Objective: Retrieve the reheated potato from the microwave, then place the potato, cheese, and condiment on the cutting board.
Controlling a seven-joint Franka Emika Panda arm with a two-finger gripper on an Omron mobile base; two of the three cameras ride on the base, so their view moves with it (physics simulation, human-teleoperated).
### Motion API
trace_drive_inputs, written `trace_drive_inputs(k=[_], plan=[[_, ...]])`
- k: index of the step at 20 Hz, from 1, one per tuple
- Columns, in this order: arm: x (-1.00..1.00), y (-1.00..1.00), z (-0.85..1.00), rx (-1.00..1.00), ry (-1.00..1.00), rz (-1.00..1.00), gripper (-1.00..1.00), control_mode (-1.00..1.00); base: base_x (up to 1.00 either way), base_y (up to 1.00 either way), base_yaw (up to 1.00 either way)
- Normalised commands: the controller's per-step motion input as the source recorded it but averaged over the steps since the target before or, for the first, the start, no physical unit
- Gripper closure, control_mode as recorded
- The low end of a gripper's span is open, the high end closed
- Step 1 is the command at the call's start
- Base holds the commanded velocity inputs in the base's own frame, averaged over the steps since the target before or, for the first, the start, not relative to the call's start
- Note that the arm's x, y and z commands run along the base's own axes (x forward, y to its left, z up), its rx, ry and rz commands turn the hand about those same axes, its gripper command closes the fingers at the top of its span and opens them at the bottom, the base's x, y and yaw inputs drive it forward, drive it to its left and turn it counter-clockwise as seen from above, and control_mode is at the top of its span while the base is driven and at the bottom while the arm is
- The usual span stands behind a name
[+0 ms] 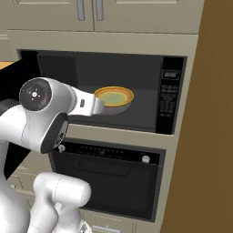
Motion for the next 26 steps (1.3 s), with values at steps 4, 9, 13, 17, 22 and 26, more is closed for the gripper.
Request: trace_drive_inputs(k=[4,9,13,17,22,26], plan=[[-0.10,0.12,0.00,0.00,0.00,-0.01,1.00,-1.00,0.00,0.00,0.00],[0.00,0.00,0.00,0.00,0.00,0.00,1.00,-1.00,0.00,0.00,0.00],[0.00,0.00,0.00,0.00,0.00,0.00,1.00,-1.00,0.00,0.00,0.00],[0.00,0.00,0.00,0.00,0.00,0.00,1.00,-1.00,0.00,0.00,0.00],[0.00,0.00,0.00,0.00,0.00,0.00,1.00,-1.00,0.00,0.00,0.00],[0.00,0.00,0.00,0.00,0.00,0.00,1.00,-1.00,0.00,0.00,0.00]])
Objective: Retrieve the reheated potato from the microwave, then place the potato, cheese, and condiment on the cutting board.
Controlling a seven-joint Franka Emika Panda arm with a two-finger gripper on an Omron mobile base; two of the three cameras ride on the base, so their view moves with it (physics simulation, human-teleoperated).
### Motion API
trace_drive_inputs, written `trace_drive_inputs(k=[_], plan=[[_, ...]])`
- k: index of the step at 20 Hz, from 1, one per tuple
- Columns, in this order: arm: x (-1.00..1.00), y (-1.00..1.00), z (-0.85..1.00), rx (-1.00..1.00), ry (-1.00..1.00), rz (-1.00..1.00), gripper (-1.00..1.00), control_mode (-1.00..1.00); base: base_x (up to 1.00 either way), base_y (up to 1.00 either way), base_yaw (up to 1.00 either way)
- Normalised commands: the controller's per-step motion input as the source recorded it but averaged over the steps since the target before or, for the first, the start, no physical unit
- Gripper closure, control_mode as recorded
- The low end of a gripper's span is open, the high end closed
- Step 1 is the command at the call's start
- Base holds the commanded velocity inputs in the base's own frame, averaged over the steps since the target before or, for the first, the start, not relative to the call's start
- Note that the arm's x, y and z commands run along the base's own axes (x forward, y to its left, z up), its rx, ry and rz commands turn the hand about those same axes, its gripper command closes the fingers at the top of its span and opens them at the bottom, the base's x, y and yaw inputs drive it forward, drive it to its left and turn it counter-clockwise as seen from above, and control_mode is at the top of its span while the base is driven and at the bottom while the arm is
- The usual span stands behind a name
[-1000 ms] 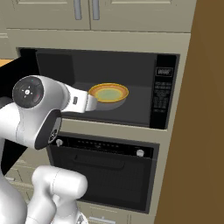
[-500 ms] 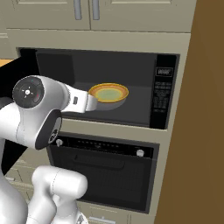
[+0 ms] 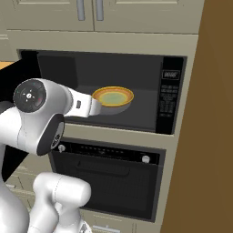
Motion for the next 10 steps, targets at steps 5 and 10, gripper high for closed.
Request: trace_drive_inputs(k=[5,10], plan=[[0.00,0.00,0.00,0.00,0.00,0.00,1.00,1.00,0.00,0.00,0.00],[0.00,0.00,0.00,0.00,0.00,0.00,1.00,1.00,0.00,0.00,0.00]])
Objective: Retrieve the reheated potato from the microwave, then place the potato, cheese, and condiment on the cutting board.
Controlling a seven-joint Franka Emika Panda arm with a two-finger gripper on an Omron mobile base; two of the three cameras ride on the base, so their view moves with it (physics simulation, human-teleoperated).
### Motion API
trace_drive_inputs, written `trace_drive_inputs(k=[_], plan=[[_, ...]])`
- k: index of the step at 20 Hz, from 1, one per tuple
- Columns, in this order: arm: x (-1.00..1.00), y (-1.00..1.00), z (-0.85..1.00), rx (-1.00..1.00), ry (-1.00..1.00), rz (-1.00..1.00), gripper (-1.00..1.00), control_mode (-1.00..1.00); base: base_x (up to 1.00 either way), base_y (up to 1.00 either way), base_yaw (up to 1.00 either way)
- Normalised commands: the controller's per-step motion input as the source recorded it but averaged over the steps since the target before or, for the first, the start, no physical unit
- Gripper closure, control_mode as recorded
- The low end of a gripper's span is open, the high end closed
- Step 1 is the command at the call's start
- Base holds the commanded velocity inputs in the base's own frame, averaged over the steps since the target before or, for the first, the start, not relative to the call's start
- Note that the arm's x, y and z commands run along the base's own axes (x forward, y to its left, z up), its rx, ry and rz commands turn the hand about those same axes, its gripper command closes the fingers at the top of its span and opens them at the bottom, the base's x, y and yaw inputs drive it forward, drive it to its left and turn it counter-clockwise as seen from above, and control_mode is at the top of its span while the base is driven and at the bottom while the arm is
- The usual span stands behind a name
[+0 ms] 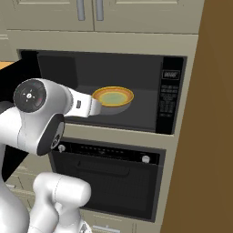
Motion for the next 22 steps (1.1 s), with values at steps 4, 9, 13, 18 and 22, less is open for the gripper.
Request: trace_drive_inputs(k=[4,9,13,18,22], plan=[[0.00,0.00,0.00,0.00,0.00,0.00,1.00,1.00,0.00,0.00,0.00],[0.00,0.00,0.00,0.00,0.00,0.00,1.00,1.00,0.00,0.00,0.00],[0.00,0.00,0.00,0.00,0.00,0.00,1.00,1.00,-0.14,-0.02,0.00],[0.00,0.00,0.00,0.00,0.00,0.00,1.00,1.00,-0.45,-0.08,-0.03],[0.00,0.00,0.00,0.00,0.00,0.00,1.00,1.00,-0.41,-0.13,-0.08]])
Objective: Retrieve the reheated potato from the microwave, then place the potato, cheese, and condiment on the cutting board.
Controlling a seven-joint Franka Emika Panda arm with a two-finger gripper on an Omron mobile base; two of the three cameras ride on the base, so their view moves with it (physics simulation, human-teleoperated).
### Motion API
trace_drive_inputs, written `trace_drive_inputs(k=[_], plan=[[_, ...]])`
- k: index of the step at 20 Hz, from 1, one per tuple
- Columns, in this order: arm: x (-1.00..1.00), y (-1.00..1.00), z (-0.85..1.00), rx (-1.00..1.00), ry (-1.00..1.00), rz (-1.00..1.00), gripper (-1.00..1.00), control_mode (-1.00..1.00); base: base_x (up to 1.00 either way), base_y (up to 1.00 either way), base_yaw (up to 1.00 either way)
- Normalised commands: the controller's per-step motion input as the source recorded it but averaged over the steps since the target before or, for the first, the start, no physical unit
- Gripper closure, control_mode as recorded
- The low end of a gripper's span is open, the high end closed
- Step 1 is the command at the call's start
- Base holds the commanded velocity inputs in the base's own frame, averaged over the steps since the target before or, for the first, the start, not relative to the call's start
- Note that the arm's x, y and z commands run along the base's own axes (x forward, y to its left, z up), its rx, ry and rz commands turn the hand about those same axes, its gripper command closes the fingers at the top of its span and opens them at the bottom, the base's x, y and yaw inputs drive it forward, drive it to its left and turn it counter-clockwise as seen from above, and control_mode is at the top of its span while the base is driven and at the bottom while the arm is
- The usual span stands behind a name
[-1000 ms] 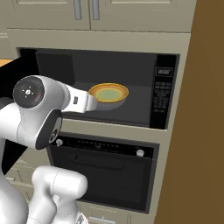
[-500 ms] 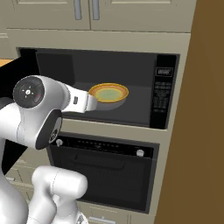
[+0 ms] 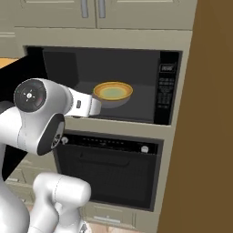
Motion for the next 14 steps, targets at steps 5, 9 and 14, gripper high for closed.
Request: trace_drive_inputs(k=[5,9,14], plan=[[0.00,0.00,0.00,0.00,0.00,0.00,1.00,1.00,-0.48,-0.14,-0.06],[0.00,0.00,0.00,0.00,0.00,0.00,1.00,1.00,-0.58,-0.14,-0.05],[0.00,0.00,0.00,0.00,0.00,0.00,1.00,1.00,-0.62,-0.13,-0.03]])
